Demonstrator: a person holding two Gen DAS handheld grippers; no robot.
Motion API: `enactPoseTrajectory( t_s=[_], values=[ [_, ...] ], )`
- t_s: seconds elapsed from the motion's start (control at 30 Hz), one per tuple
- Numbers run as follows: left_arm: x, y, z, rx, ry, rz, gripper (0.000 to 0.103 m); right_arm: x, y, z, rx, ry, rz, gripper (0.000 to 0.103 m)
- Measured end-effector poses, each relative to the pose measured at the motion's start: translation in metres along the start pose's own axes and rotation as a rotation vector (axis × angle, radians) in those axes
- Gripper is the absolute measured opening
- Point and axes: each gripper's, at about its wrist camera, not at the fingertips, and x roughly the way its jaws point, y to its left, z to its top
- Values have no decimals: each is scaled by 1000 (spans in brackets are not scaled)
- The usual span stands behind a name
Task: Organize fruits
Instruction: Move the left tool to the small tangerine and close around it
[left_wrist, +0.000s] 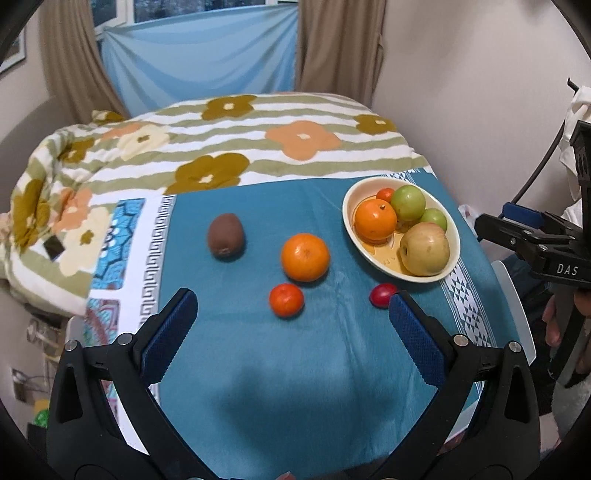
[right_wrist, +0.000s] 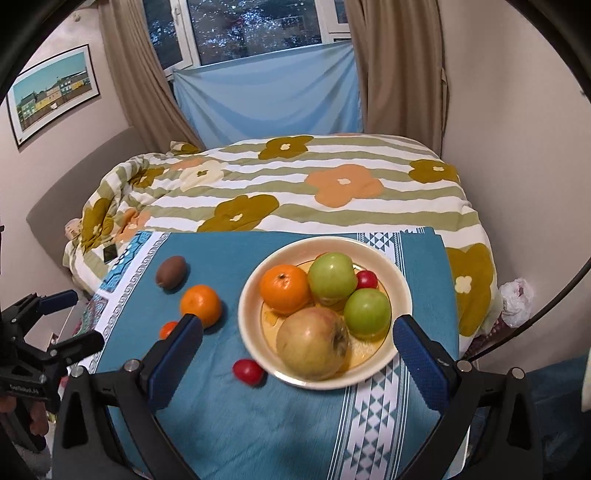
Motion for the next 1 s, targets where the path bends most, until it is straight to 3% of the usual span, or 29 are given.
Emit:
enactPoseTrajectory(
  t_s=[0.2,0.4,0.8,1.0],
  values=[
    [-23,9,-8,13,-20,16,103,-21,11,-13,25,13,-17,103],
    [-18,20,-3,82,-15,-14,103,-22,25,-25,79,43,-58,103],
    [55,43,-3,250,137,-176,103,29,46,-58,291,146,-151,103],
    [92,38,-6,356,166,-258,103,56,50,-73,364,184,-193,103]
  ],
)
